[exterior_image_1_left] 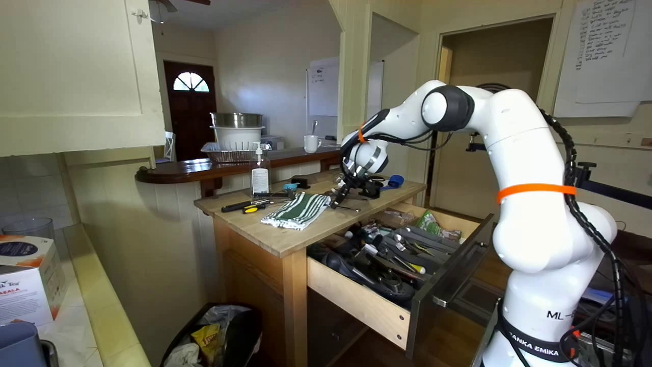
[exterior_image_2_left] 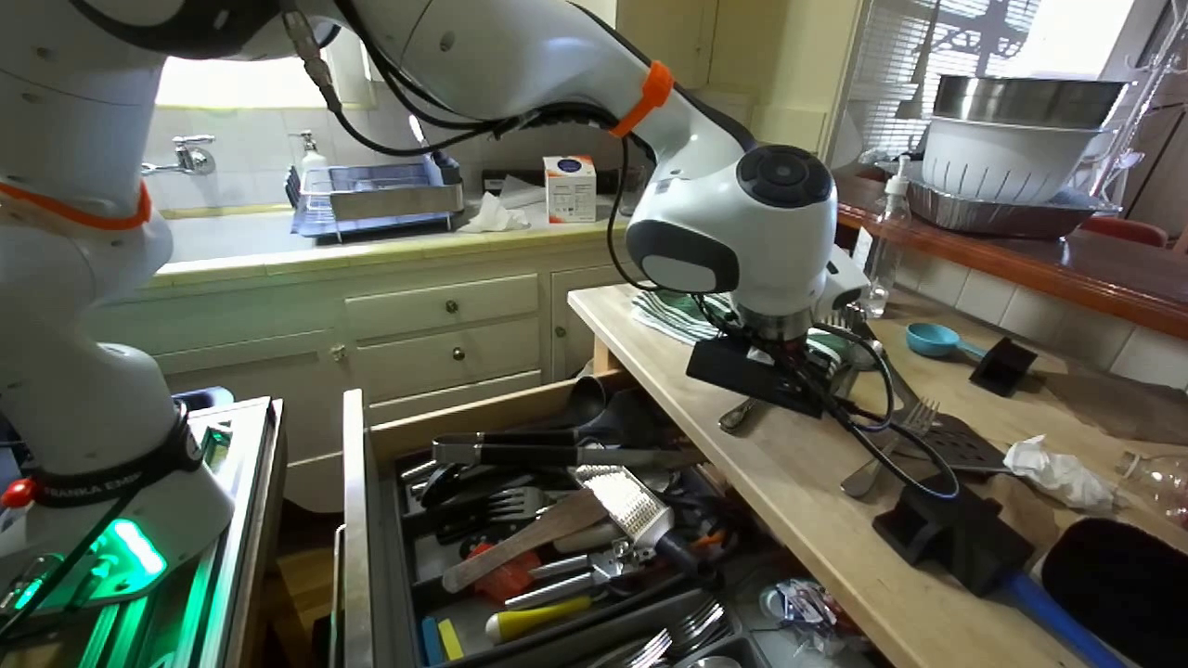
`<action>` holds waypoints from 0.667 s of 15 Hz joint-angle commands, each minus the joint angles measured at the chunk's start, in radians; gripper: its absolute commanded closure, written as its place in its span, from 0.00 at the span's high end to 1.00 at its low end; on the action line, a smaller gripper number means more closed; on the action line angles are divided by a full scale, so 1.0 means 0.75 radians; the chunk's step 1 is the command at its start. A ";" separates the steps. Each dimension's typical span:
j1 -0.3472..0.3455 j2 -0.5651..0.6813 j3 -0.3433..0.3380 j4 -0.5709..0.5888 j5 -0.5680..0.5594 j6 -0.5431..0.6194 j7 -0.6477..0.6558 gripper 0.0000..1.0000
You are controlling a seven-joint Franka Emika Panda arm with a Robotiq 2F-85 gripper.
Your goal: Put the silver knife in the open drawer.
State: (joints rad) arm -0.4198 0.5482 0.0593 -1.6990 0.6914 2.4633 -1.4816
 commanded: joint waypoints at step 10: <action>0.065 -0.203 -0.119 -0.200 -0.210 -0.073 0.230 0.04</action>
State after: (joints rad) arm -0.3868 0.4732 0.0005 -1.7651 0.5993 2.4436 -1.3598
